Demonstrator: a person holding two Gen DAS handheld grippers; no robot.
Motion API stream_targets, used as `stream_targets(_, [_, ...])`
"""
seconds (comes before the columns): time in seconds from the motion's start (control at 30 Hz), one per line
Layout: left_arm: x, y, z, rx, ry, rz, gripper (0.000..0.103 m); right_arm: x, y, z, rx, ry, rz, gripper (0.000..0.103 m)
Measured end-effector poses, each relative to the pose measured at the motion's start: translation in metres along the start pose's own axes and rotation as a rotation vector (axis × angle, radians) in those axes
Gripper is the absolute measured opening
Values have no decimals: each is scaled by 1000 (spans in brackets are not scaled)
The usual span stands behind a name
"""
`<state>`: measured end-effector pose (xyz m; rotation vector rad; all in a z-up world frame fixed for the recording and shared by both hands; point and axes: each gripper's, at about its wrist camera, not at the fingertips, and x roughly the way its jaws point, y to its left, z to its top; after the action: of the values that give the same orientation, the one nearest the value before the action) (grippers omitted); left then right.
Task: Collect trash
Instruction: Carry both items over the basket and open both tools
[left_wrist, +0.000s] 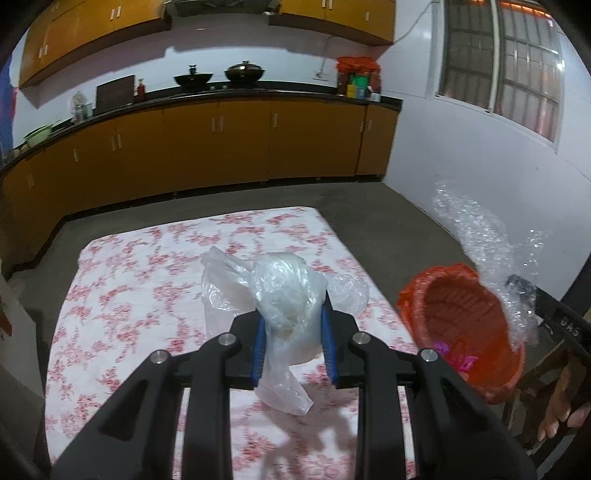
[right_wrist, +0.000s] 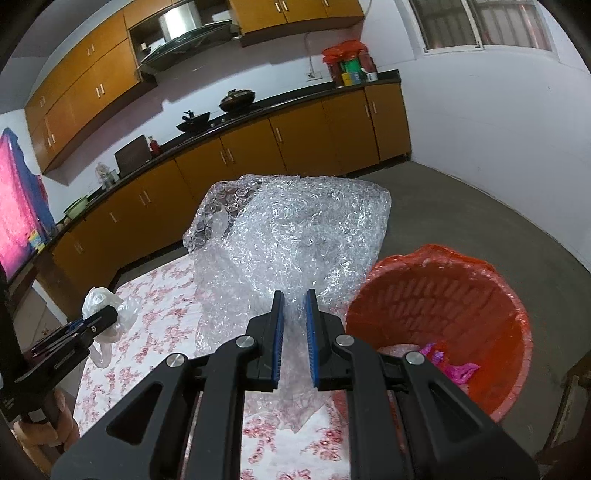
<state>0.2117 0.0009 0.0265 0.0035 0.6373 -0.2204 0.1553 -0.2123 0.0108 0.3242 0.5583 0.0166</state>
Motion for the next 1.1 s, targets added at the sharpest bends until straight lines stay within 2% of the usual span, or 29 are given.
stream_targets(0.33, [6, -37, 0, 42, 8, -72, 26, -9, -24, -5, 32, -4, -44, 12])
stream_targets(0.63, [18, -79, -2, 71, 26, -176, 26, -20, -56, -7, 72, -18, -111, 12])
stream_targets(0.87, [39, -121, -8, 103, 58, -260, 26, -26, -81, -12, 85, -22, -202, 12])
stream_targets(1.1, [68, -161, -20, 138, 104, -331, 27, -20, -109, -18, 149, 9, -236, 12])
